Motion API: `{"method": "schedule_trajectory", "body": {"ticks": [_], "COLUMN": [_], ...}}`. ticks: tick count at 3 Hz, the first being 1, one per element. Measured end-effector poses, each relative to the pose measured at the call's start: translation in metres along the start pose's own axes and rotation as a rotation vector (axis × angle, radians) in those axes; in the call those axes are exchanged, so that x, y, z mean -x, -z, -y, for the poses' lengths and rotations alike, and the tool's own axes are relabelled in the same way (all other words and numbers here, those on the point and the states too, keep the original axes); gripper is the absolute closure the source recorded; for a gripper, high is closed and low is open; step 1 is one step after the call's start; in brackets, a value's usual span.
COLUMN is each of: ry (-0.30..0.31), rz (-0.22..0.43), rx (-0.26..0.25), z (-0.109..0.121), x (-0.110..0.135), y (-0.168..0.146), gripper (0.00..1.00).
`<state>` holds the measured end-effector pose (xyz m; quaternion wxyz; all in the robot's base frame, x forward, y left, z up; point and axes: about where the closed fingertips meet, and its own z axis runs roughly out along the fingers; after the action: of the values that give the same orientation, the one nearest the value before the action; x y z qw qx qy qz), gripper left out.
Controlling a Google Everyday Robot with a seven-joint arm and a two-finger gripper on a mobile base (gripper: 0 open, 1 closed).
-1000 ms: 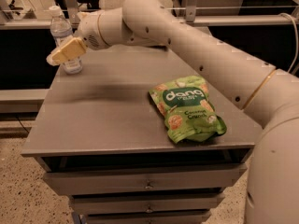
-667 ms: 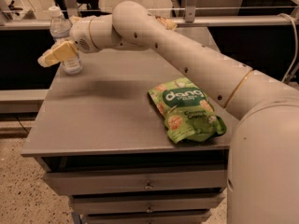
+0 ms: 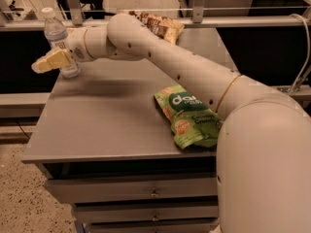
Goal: Knock blue plastic bottle over
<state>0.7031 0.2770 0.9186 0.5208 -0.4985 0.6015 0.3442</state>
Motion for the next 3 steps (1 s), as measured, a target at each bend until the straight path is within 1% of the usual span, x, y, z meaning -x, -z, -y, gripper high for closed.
{"method": "schedule_trajectory", "body": {"ticks": [1, 2, 3], "ry": [-0.046, -0.080, -0.098], "rz": [0.000, -0.002, 0.001], "rx": [-0.016, -0.043, -0.078], "z": [0.006, 0.014, 0.026], "x": [-0.012, -0.018, -0.013], "y": [-0.007, -0.006, 0.009], "gripper": [0.25, 0.47, 0.70]}}
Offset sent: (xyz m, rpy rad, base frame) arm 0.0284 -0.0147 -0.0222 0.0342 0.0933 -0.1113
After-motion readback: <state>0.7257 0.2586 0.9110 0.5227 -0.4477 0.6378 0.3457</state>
